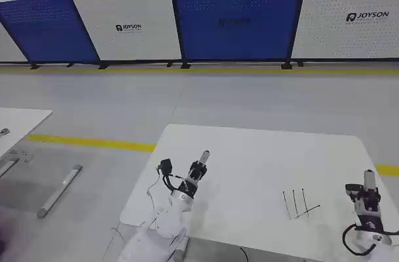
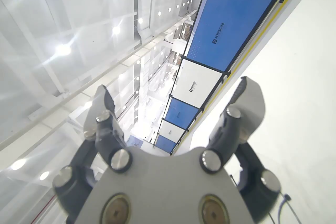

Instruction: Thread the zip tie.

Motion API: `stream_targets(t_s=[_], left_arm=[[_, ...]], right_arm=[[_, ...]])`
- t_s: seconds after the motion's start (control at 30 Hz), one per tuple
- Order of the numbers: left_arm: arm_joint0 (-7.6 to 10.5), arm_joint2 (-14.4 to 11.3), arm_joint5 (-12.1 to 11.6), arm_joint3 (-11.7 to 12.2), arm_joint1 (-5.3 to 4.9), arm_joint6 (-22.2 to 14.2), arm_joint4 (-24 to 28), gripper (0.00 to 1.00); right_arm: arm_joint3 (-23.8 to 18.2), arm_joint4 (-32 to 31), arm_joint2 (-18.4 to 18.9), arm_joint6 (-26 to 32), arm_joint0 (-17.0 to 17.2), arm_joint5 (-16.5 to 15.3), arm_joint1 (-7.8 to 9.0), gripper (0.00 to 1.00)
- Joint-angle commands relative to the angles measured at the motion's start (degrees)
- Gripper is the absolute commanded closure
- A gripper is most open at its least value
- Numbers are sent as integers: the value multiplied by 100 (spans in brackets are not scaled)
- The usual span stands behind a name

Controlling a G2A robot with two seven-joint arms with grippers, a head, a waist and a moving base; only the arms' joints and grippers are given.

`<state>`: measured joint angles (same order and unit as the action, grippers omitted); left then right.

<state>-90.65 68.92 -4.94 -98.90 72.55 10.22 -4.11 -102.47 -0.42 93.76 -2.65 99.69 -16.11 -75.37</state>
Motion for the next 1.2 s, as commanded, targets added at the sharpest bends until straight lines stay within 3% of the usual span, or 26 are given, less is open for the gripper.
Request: stream_targets(t_s=[0.0, 0.03, 0.07, 0.1, 0.13, 0.17, 0.2, 0.23, 0.5, 0.63, 1.07, 1.1, 1.17], left_arm=[[0, 0, 0, 0, 0, 0, 0, 22], [0, 0, 0, 0, 0, 0, 0, 22], [0, 0, 0, 0, 0, 0, 0, 22], [0, 0, 0, 0, 0, 0, 0, 0], [0, 0, 0, 0, 0, 0, 0, 0], [0, 0, 0, 0, 0, 0, 0, 22], [0, 0, 0, 0, 0, 1, 0, 0], [0, 0, 0, 0, 0, 1, 0, 0], [0, 0, 0, 0, 0, 1, 0, 0], [0, 0, 0, 0, 0, 1, 0, 0], [0, 0, 0, 0, 0, 1, 0, 0], [0, 0, 0, 0, 0, 1, 0, 0], [0, 0, 0, 0, 0, 1, 0, 0]], right_arm=[[0, 0, 0, 0, 0, 0, 0, 22], [0, 0, 0, 0, 0, 0, 0, 0], [0, 0, 0, 0, 0, 0, 0, 22], [0, 0, 0, 0, 0, 0, 0, 0], [0, 0, 0, 0, 0, 0, 0, 0], [0, 0, 0, 0, 0, 0, 0, 0], [3, -10, -16, 71, 0, 9, 3, 0], [7, -13, -18, 200, -10, 24, 10, 0], [-211, 433, 707, 2496, 42, 67, 204, 0], [-438, 799, 1165, 4181, 65, 317, 348, 0], [-448, 824, 1245, 4270, 66, 324, 363, 0], [-483, 973, 1215, 4431, 55, 388, 367, 0], [-527, 1538, 1477, 5329, -92, 828, 443, 0]])
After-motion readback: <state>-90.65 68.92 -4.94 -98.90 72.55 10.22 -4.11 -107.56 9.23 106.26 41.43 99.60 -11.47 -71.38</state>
